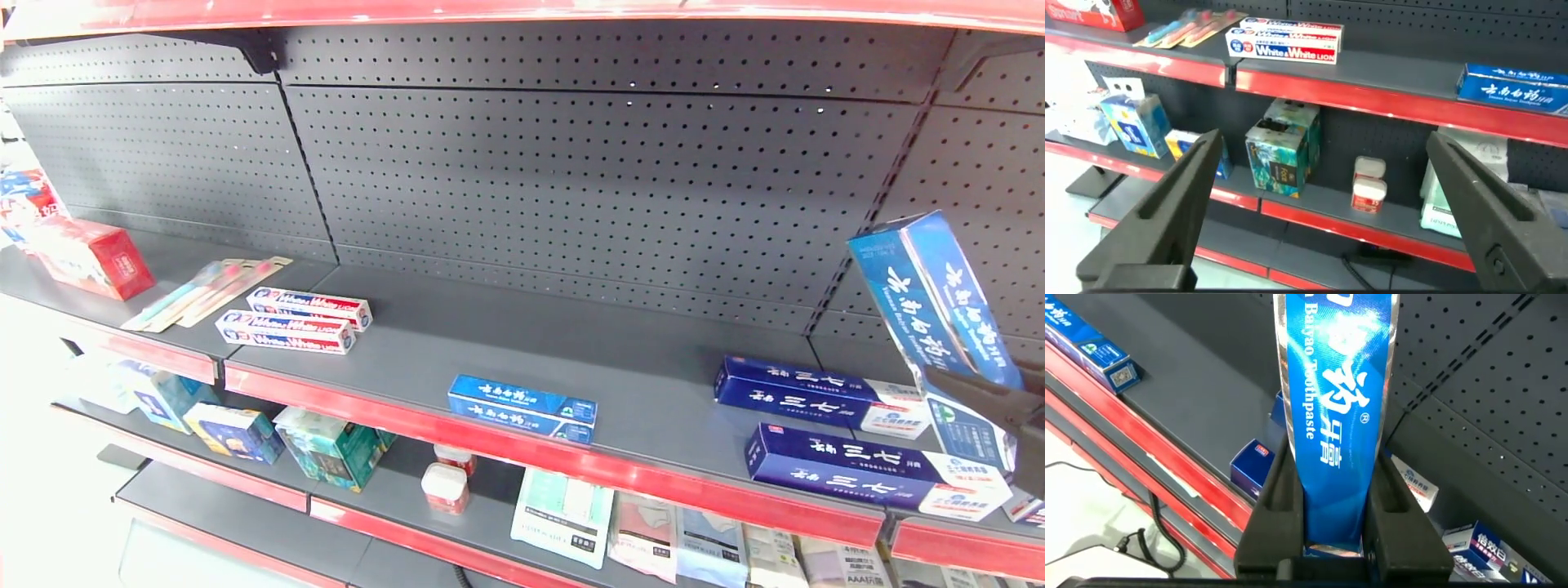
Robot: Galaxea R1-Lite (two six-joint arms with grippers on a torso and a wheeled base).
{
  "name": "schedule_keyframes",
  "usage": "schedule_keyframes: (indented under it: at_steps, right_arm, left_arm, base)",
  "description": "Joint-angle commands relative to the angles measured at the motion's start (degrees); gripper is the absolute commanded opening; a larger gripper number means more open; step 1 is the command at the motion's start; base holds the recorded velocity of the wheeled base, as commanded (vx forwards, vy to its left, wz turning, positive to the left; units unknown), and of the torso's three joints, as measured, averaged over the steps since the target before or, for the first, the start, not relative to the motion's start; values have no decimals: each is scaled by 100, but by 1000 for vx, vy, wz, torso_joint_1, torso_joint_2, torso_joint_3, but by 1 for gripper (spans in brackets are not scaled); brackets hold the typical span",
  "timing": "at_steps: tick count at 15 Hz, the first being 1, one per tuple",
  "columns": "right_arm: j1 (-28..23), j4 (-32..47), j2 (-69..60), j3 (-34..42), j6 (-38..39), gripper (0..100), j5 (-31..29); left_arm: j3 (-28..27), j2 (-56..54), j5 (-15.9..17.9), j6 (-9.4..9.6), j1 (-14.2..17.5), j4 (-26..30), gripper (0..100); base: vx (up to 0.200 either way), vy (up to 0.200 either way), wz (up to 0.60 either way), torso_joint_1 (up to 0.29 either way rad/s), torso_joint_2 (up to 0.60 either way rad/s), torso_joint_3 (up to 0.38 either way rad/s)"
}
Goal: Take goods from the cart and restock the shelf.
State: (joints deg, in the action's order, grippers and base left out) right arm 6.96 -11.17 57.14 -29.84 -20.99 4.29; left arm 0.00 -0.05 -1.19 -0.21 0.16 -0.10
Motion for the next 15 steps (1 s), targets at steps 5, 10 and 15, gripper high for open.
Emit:
schedule_keyframes:
  at_steps: [5, 10, 15]
  right_arm:
    - [288, 9, 773, -4, -177, 0, 863]
    - [315, -896, 2566, -716, -1003, 0, 1680]
    - [367, -1072, 3963, -1823, -907, 0, 2067]
  left_arm:
    - [0, 5, 14, 12, 2, 1, 100]
    - [0, 5, 5, 12, 2, 1, 100]
    - [0, 5, 5, 12, 2, 1, 100]
  base:
    - [0, 0, 0, 0, 0, 0]
    - [0, 0, 0, 0, 0, 0]
    - [0, 0, 0, 0, 0, 0]
